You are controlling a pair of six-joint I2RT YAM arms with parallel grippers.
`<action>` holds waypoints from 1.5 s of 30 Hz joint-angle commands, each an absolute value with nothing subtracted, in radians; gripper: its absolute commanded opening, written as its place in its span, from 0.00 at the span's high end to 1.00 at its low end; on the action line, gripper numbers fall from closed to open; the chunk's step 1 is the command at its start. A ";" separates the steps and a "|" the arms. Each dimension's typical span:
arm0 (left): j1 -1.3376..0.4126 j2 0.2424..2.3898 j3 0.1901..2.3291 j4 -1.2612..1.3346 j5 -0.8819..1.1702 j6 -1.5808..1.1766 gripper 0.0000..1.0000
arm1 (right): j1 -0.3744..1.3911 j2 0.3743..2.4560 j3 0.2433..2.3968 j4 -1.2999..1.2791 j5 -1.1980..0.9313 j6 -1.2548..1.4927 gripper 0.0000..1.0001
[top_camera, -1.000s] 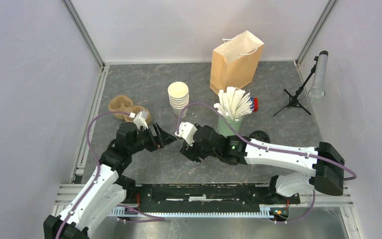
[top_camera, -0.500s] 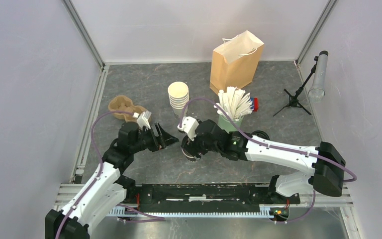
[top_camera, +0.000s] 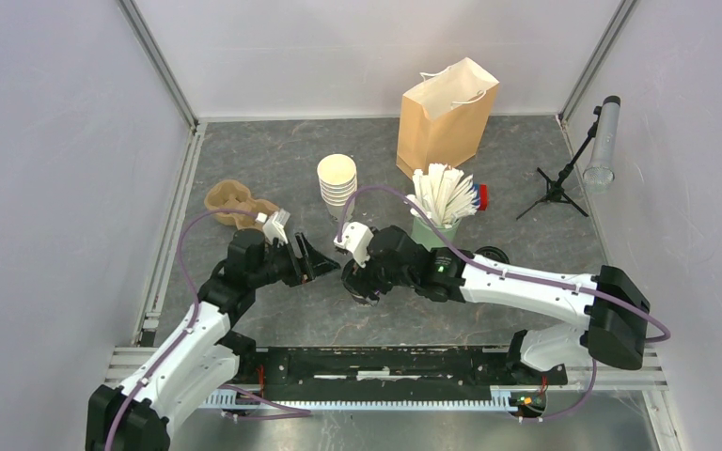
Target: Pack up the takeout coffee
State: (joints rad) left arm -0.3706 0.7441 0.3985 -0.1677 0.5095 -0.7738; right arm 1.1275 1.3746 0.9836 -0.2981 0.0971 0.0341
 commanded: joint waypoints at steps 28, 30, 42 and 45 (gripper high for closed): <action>-0.377 0.803 0.383 -0.058 0.574 -0.832 0.32 | 1.124 1.361 1.023 -0.317 0.114 0.053 0.03; -0.378 0.809 0.386 -0.058 0.572 -0.828 0.33 | 1.124 1.351 1.028 -0.321 0.116 0.054 0.03; -0.399 0.876 0.406 -0.058 0.553 -0.795 0.39 | 1.119 1.259 1.012 -0.312 0.155 0.062 0.11; -0.410 0.893 0.419 -0.058 0.546 -0.784 0.41 | 1.097 1.226 0.980 -0.268 0.156 0.073 0.25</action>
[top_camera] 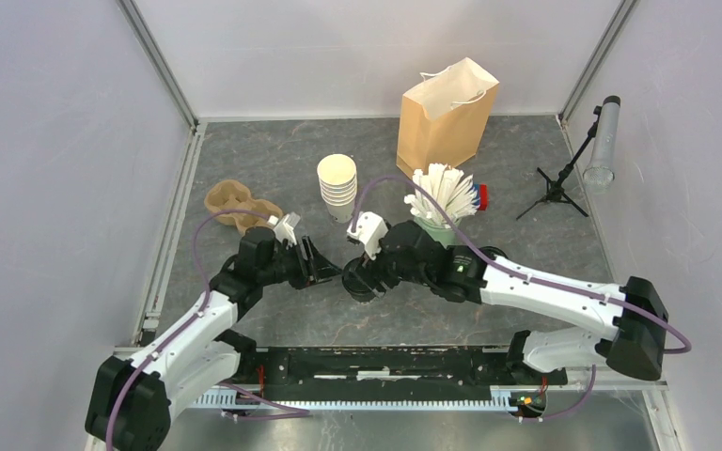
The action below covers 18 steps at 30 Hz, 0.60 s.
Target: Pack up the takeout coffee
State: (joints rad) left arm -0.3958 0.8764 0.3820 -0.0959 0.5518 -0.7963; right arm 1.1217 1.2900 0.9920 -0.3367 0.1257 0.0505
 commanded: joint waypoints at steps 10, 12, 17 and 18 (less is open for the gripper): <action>-0.440 0.967 0.461 -0.067 0.506 -0.744 0.48 | 0.997 1.204 0.853 -0.133 0.003 0.118 0.49; -0.446 0.982 0.467 -0.067 0.509 -0.739 0.49 | 0.984 1.207 0.836 -0.118 -0.029 0.122 0.50; -0.453 0.978 0.480 -0.099 0.484 -0.723 0.51 | 0.968 1.202 0.776 -0.089 -0.026 0.133 0.54; -0.453 0.973 0.480 -0.102 0.481 -0.723 0.51 | 0.967 1.198 0.758 -0.081 -0.020 0.137 0.55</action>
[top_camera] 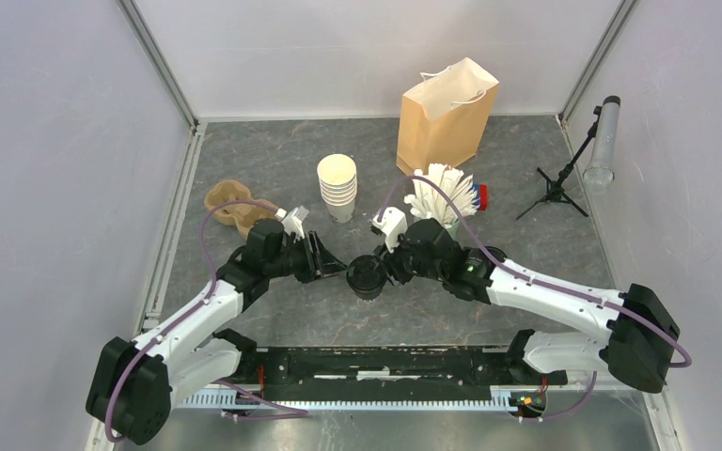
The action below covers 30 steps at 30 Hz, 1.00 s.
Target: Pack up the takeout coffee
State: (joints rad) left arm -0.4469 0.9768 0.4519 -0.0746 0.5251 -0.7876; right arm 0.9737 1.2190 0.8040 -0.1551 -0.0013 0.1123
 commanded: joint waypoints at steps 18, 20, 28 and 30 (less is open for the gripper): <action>-0.459 0.899 0.482 -0.151 0.437 -0.749 0.45 | 0.964 1.176 0.555 0.041 -0.009 0.178 0.62; -0.459 0.863 0.502 -0.151 0.440 -0.765 0.38 | 0.964 1.169 0.555 0.041 -0.009 0.179 0.62; -0.487 0.866 0.498 -0.070 0.480 -0.770 0.24 | 0.965 1.161 0.558 0.048 -0.023 0.182 0.62; -0.517 0.909 0.499 -0.055 0.471 -0.765 0.24 | 0.963 1.165 0.558 0.052 -0.029 0.183 0.62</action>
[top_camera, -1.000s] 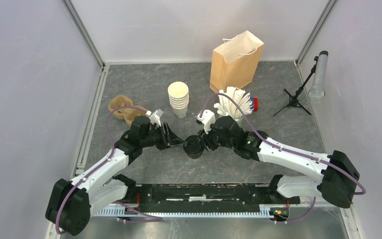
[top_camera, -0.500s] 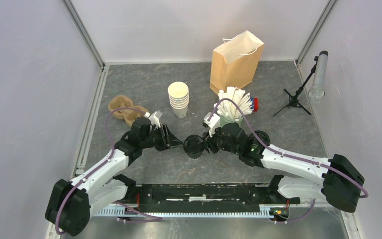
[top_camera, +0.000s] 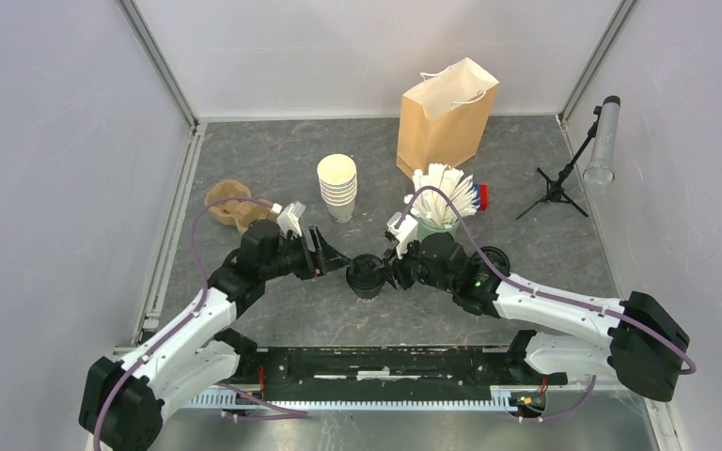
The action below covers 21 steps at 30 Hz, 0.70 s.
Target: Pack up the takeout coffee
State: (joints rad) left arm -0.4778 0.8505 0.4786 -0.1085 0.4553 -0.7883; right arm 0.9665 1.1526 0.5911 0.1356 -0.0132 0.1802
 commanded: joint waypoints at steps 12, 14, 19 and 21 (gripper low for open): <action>-0.617 1.074 0.572 -0.089 0.350 -0.696 0.43 | 0.962 1.148 0.529 0.068 -0.032 0.187 0.65; -0.622 1.083 0.570 -0.106 0.322 -0.689 0.45 | 0.960 1.145 0.514 0.079 -0.038 0.191 0.66; -0.633 1.083 0.555 -0.154 0.264 -0.675 0.49 | 0.957 1.147 0.463 0.115 -0.047 0.206 0.67; -0.634 1.081 0.546 -0.160 0.253 -0.673 0.49 | 0.955 1.150 0.439 0.134 -0.050 0.214 0.67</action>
State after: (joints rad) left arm -0.6300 1.0733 0.5434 -0.1078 0.3420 -0.7448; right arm 0.9596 1.1252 0.5190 0.2329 -0.0322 0.2047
